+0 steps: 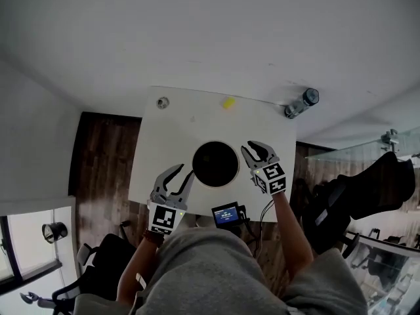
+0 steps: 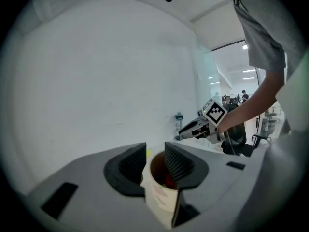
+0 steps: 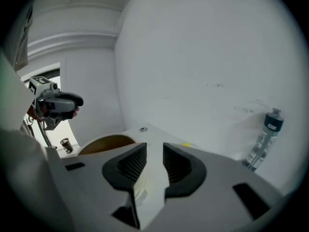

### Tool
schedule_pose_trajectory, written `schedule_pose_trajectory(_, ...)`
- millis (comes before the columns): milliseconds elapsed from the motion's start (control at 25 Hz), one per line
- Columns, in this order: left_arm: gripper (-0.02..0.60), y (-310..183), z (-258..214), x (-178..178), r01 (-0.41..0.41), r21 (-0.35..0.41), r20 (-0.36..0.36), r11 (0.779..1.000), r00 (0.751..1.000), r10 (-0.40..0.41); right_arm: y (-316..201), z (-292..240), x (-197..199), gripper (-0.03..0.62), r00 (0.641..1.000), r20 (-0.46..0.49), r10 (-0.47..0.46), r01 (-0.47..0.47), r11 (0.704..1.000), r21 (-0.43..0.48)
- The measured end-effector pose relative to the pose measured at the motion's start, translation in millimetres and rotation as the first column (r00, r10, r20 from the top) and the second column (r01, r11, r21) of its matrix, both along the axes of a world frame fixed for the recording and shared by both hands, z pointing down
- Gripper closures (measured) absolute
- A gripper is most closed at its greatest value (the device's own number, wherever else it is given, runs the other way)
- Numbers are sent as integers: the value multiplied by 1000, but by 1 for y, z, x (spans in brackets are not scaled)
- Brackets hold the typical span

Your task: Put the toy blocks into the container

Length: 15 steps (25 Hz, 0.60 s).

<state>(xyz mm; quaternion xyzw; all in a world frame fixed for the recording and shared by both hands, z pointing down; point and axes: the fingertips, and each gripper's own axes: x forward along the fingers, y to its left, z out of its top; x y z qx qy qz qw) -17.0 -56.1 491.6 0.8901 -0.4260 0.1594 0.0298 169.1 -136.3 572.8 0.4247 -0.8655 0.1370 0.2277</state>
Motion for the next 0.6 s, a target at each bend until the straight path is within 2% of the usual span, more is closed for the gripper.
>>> schedule_pose_trajectory(120,480,7,1,-16,68,4,14,998,998,-68,-32,7,4,488,1000,-12,-21,21,999,36)
schedule_pose_trajectory(280,537,9,-10,-31,129,109,21,986,991,-132,-77,22,3,487,992,-101,-70,81,991,104)
schedule_pose_trajectory(360,554,16,-11,-36,156,119,17,981,987,-159,-93,34,1,476,987,-135,-92,107,988,107)
schedule_pose_trajectory(600,565,25,-7,-49,140,137,141,981,977,-159,-148,86,-3,441,971,-201,-133,147,987,57)
